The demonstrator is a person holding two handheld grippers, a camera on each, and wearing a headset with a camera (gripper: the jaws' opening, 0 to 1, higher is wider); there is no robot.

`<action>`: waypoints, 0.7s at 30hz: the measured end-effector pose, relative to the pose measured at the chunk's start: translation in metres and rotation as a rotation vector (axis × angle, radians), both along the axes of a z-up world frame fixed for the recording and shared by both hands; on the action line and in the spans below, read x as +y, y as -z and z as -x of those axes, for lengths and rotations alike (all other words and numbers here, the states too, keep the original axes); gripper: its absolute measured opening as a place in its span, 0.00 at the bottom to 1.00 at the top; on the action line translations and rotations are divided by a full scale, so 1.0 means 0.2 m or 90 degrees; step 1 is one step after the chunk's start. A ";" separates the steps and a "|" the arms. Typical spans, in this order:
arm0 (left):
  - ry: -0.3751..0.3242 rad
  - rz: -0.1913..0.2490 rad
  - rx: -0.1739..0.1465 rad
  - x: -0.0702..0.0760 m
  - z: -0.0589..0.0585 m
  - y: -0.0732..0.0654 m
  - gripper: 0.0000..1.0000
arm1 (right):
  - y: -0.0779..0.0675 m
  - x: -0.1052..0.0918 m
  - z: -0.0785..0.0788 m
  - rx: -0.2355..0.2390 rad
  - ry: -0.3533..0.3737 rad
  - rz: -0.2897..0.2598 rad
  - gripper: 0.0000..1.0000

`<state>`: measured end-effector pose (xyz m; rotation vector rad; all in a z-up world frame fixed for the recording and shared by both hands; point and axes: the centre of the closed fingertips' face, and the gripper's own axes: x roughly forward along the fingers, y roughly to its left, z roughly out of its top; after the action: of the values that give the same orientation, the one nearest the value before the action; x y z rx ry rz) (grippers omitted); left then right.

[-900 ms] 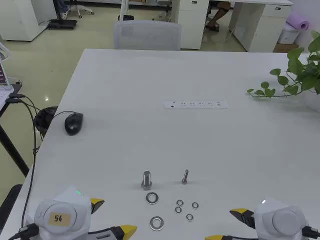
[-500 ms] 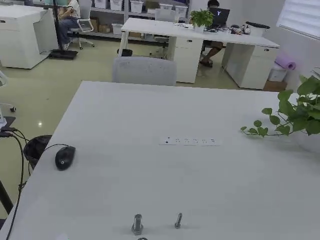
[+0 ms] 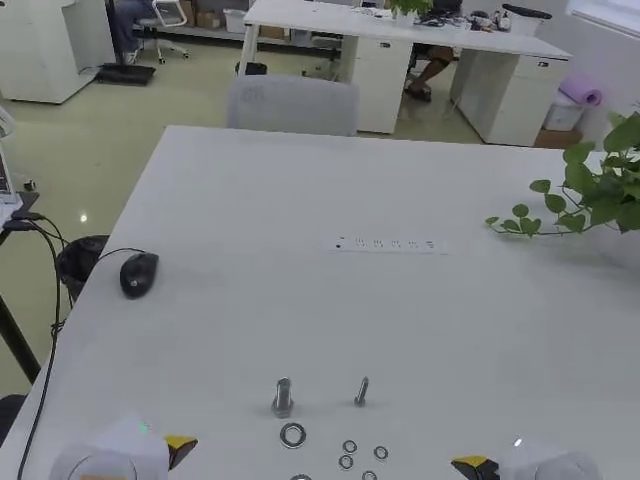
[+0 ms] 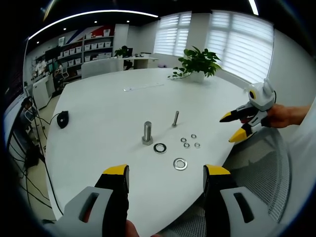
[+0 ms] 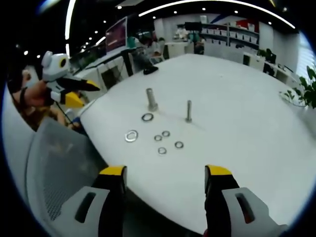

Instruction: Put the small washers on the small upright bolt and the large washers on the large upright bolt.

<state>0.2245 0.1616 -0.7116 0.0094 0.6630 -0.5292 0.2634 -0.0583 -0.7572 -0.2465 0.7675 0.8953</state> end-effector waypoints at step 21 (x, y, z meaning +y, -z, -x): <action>-0.002 -0.012 -0.003 0.01 0.01 -0.01 0.61 | 0.02 -0.01 -0.02 -0.008 -0.025 0.010 0.65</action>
<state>0.2220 0.1634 -0.7099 0.0267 0.6626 -0.5200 0.2676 -0.0598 -0.7621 -0.2814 0.7606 0.9240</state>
